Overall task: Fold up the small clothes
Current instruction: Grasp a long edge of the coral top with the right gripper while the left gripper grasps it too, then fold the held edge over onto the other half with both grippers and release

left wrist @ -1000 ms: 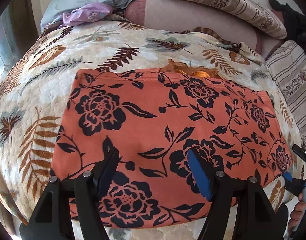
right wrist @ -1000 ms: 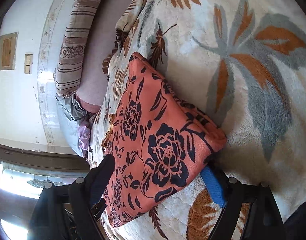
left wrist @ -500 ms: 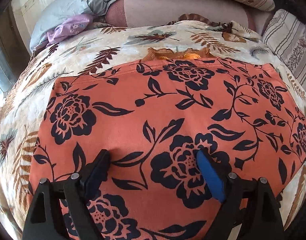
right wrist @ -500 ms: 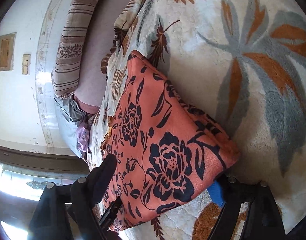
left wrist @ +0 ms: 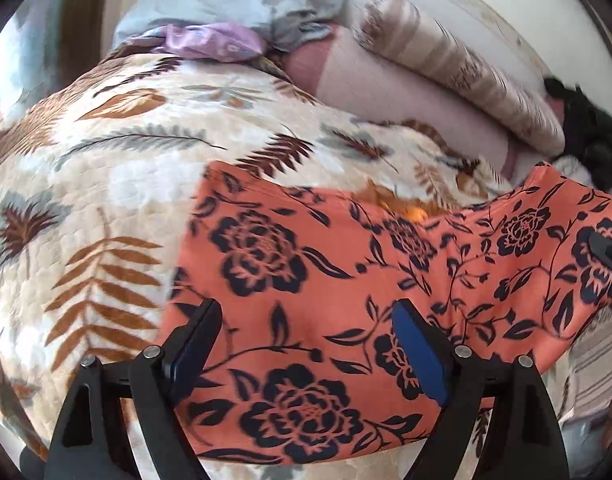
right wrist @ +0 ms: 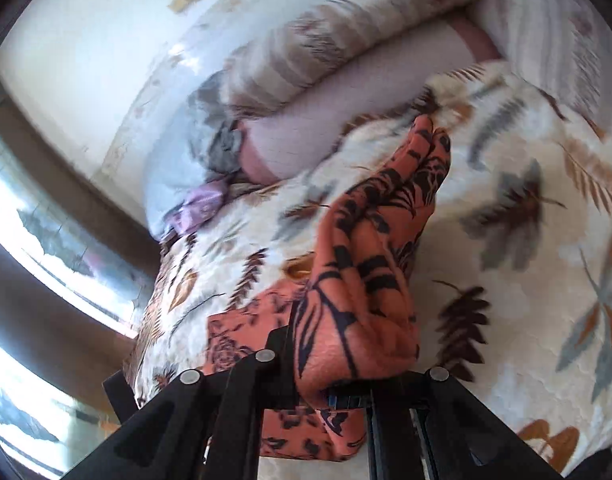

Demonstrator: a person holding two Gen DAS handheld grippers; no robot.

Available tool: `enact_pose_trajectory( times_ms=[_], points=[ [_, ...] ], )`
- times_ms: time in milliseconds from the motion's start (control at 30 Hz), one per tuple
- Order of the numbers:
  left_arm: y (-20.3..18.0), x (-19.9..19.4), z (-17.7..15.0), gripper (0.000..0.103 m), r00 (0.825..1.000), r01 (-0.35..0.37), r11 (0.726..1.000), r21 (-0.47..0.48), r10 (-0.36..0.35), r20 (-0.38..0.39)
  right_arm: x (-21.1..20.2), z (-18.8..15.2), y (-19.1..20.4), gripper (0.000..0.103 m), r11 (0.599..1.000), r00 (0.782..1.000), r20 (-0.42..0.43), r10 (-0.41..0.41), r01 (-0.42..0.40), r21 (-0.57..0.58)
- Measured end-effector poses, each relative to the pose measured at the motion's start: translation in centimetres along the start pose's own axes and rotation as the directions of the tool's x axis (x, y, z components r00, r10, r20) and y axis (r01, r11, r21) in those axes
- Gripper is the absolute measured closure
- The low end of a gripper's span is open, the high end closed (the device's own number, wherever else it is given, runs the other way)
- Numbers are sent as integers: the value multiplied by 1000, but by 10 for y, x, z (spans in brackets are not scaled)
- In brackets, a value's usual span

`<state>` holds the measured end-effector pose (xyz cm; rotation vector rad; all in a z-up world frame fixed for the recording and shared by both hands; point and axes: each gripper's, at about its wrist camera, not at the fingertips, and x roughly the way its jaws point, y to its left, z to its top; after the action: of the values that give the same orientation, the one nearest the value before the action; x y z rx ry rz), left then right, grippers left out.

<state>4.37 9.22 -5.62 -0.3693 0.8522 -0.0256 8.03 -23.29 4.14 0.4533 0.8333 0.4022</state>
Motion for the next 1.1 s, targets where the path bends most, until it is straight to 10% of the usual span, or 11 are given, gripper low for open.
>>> enact_pose_trajectory(
  times_ms=[167,300,633,833,933,1000,1100],
  points=[
    [65,-28,6,15,993,118,980,-161,-118,12,72,-71,81,94,983,981,-186,60,-90,-160],
    [91,-13,10,15,971,224,940,-258,-239,-26,148,-130,71,94,992,914,-404,30,-76,-99],
    [83,15,46,15,913,367,874,-319,-405,-58,131,-107,61,94,990,928,-348,131,-142,-8],
    [53,61,81,15,915,268,926,-266,-331,-230,123,-116,73,94,989,941,-319,116,-140,-51],
    [43,84,90,38,911,200,956,-214,-262,-320,119,-121,82,94,987,946,-308,101,-135,-91],
    [38,92,93,75,909,170,972,-160,-218,-357,116,-124,88,94,984,950,-302,84,-127,-127],
    [29,86,103,86,917,198,978,-64,-208,-340,110,-123,95,94,976,958,-281,57,-113,-186]
  ],
)
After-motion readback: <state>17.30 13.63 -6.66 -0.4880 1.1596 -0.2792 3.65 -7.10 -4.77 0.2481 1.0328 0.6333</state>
